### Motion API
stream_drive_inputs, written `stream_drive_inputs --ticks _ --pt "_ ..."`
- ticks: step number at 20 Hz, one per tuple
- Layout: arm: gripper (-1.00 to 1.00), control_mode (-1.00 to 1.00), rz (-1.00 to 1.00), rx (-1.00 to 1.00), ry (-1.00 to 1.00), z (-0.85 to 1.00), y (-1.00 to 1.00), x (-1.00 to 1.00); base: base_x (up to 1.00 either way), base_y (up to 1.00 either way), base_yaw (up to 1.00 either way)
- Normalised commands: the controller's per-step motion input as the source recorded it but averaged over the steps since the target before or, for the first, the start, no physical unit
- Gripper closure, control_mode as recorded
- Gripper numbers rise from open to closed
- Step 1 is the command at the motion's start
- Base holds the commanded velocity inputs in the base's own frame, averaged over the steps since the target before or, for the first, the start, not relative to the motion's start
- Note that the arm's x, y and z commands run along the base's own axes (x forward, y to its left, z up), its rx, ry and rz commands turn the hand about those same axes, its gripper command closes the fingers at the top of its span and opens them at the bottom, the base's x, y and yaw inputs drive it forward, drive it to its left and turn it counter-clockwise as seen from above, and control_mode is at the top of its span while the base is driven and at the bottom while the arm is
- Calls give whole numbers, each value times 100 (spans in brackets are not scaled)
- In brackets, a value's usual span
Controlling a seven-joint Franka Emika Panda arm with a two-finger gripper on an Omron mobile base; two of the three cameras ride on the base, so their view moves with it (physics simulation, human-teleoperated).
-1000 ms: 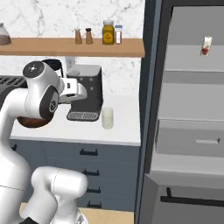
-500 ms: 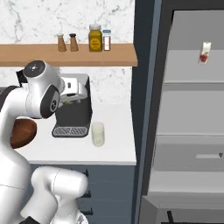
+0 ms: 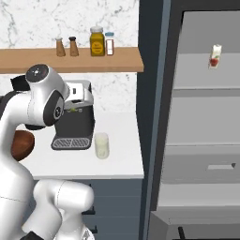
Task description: Grab a lemon wedge from the fridge and one ice cube from the ice bowl, and put them in the glass of lemonade.
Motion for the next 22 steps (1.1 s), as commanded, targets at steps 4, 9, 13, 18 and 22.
stream_drive_inputs --ticks 4,9,13,18,22 --pt "100 -100 0 0 0 0 0 0 0 0 0" --pt "100 -100 8 -4 5 -8 0 0 0 0 0" --pt "100 -100 36 -26 2 -16 1 -1 0 0 0" --pt "100 -100 50 -34 1 -17 -2 -23 0 0 0" --pt "100 -100 54 -37 2 -14 -1 -32 0 0 0"
